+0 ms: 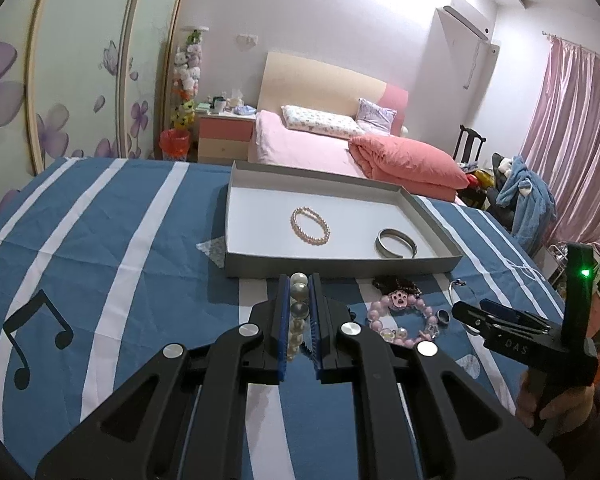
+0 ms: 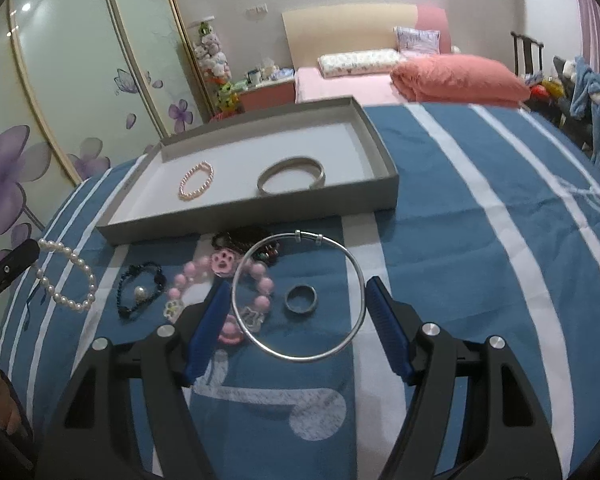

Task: Organize jewelry
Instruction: 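Carry the hoop and pearl bracelet into the grey tray and release both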

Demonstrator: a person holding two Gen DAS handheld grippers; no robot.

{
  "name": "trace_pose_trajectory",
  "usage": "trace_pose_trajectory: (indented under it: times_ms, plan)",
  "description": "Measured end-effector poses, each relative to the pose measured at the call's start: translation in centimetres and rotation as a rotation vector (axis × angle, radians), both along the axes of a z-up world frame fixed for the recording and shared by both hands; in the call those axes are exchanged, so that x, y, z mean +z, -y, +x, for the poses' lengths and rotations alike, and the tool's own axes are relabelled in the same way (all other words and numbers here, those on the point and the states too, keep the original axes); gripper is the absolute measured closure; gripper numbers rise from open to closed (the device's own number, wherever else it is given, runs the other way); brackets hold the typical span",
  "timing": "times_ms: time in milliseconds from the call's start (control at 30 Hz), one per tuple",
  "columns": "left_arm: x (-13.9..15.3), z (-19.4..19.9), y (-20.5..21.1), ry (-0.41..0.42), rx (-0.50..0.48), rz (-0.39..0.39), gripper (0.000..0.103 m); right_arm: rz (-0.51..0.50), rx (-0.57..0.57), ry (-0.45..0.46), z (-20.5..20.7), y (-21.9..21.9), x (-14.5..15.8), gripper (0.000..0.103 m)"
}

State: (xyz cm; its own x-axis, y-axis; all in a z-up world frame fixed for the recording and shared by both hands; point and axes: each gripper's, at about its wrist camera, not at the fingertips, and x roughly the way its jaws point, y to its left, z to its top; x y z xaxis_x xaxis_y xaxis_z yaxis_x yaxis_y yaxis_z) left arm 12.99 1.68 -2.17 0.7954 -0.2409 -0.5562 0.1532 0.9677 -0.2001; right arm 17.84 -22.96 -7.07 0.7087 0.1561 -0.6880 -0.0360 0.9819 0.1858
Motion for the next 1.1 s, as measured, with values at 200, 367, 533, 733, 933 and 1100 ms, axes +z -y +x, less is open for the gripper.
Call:
trace_pose_trajectory:
  times_ms: [200,367,533,733,933,1100]
  plan:
    - [0.8,-0.7,0.6,0.064,0.033,0.040,0.093,-0.059,-0.006,0.127,-1.4,-1.6,2.1,0.035]
    - [1.6,-1.1,1.4,0.120,0.051,0.087,0.093,-0.116,-0.013,0.278,-2.8,-3.0,4.2,0.035]
    - [2.3,-0.9,2.3,0.157,0.054,0.111,0.093,-0.169,-0.040,0.418,-3.9,-3.9,6.0,0.035]
    - [2.7,-0.4,3.1,0.183,0.063,0.129,0.093,-0.203,-0.088,0.547,-4.1,-4.1,7.5,0.035]
    - [3.0,0.4,3.6,0.205,0.081,0.143,0.093,-0.202,-0.106,0.586,-2.9,-3.9,8.1,0.035]
    - [3.1,1.4,4.1,0.213,0.084,0.153,0.093,-0.208,-0.111,0.599,-2.2,-3.8,8.0,0.035]
